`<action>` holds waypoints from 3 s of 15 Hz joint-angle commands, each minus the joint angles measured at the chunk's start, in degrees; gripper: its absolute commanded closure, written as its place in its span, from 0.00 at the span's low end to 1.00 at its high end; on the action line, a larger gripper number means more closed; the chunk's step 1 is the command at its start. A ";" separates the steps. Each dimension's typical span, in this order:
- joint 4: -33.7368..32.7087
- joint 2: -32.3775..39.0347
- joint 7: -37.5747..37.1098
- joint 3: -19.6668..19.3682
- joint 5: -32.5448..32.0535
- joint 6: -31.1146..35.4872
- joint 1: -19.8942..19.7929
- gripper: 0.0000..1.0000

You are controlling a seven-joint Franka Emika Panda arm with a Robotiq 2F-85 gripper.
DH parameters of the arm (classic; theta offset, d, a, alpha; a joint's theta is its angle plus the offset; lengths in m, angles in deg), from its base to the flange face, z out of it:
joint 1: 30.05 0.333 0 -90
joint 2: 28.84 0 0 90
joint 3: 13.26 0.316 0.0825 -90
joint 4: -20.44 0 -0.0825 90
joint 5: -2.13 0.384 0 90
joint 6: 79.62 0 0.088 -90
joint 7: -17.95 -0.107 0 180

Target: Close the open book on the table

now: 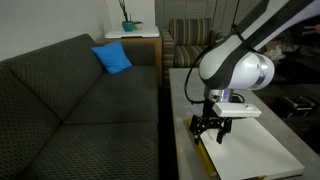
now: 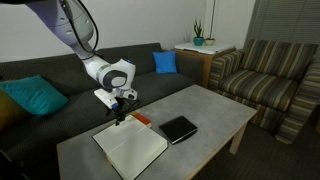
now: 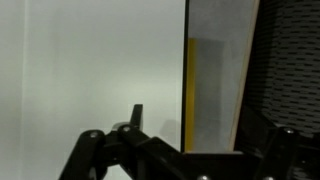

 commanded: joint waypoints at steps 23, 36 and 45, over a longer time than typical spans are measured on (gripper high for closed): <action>2.91 5.29 -9.51 6.46 -0.30 0.85 2.77 0.00; 0.71 5.17 -15.68 2.40 -5.08 -0.17 7.70 0.48; -1.86 5.16 -23.34 -3.20 -10.70 -3.97 11.86 1.00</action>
